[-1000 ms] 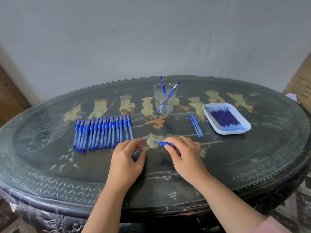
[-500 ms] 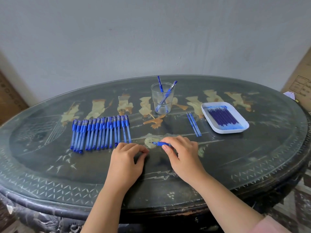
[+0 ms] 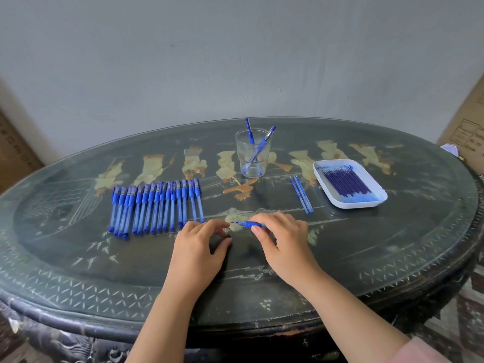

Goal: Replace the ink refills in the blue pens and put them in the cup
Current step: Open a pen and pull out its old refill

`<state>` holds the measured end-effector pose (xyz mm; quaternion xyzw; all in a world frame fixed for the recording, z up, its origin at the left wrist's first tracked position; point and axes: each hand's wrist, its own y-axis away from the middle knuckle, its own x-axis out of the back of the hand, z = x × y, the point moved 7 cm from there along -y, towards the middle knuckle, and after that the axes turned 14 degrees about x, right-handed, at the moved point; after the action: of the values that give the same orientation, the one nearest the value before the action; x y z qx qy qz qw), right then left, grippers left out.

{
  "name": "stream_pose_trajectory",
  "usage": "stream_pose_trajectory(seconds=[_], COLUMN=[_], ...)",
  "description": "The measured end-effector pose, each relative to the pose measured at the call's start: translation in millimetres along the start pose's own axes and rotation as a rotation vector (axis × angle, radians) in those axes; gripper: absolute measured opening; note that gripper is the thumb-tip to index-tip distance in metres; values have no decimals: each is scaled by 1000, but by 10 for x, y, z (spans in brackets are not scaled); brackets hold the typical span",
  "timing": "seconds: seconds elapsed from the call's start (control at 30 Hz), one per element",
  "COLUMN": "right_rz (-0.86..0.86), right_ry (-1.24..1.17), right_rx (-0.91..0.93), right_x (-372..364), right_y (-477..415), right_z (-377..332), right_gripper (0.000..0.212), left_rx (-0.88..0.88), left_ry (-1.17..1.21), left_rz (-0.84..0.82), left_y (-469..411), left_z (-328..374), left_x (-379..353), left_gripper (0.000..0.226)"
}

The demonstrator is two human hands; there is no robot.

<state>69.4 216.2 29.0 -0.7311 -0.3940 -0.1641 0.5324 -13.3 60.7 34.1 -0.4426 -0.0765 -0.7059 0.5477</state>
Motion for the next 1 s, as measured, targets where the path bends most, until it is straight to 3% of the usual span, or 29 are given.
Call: stream_pose_trajectory(seconds=[0.23,0.33,0.47,0.6,1.0], right_rz=[132,201,162,138,76], right_ry=[-36,-233,-581,-693,-721], right_rx=[-22,-139,-304,-362,-461], right_x=[191,329,254,130,298], right_y=[-69,-155,-202,-197,-509], right_z=[-63,-97,-196,-281,-301], right_gripper=[18,18,11,13,15], left_rx=[-27,-7,253,382,416], left_ry=[52,216,609,774,766], left_rz=[90,24,-155,-269,-270], left_y=[40,52,34,25,-9], left_z=[86,162,204,209,159], left_x=[139,189,136,23,70], left_gripper=[26,30,34,23,14])
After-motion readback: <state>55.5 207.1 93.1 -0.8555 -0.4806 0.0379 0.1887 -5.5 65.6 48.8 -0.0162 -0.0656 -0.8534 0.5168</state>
